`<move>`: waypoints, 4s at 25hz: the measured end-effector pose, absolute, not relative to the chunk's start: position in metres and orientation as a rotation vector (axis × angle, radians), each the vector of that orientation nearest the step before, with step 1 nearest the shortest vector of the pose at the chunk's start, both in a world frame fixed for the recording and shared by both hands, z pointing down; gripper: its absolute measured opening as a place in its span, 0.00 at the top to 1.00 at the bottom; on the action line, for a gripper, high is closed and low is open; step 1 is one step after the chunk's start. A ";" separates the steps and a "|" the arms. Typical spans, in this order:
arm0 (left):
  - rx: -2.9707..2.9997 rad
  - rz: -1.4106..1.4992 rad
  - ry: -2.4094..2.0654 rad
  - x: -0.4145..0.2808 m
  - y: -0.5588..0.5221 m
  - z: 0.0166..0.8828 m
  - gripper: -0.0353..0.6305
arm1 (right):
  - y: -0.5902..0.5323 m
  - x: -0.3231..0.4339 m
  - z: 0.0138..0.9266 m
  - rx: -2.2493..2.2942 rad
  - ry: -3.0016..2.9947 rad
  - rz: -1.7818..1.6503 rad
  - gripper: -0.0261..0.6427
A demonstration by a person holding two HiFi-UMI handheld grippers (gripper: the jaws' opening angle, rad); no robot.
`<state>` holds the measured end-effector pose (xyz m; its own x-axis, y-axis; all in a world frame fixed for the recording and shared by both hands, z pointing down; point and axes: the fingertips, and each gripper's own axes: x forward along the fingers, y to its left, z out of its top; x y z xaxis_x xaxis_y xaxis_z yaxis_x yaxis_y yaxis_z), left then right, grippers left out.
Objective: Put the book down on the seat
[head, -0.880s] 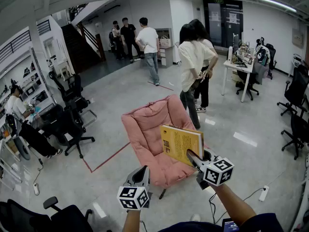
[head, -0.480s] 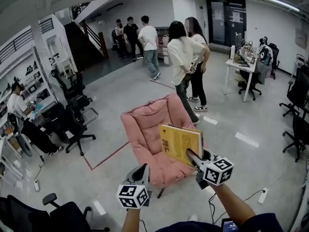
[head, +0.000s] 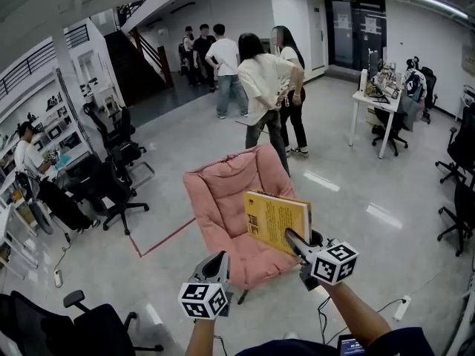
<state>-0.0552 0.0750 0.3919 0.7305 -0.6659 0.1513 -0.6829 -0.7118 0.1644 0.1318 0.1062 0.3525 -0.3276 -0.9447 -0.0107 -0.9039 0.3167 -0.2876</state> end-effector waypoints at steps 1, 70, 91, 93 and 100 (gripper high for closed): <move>2.722 0.120 -1.085 -0.049 0.077 0.390 0.94 | 0.107 0.138 0.352 -1.695 2.405 -0.346 0.73; 2.590 0.112 -1.181 -0.016 -0.079 0.398 0.94 | -0.068 0.175 0.368 -1.574 2.466 -0.488 0.73; 2.564 0.094 -1.113 -0.076 -0.196 0.404 0.94 | -0.175 0.119 0.374 -1.668 2.446 -0.543 0.73; 2.562 0.090 -1.104 -0.081 -0.205 0.407 0.94 | -0.184 0.115 0.379 -1.678 2.444 -0.551 0.73; 2.558 0.110 -1.062 -0.089 -0.226 0.418 0.94 | -0.200 0.108 0.390 -1.730 2.427 -0.584 0.73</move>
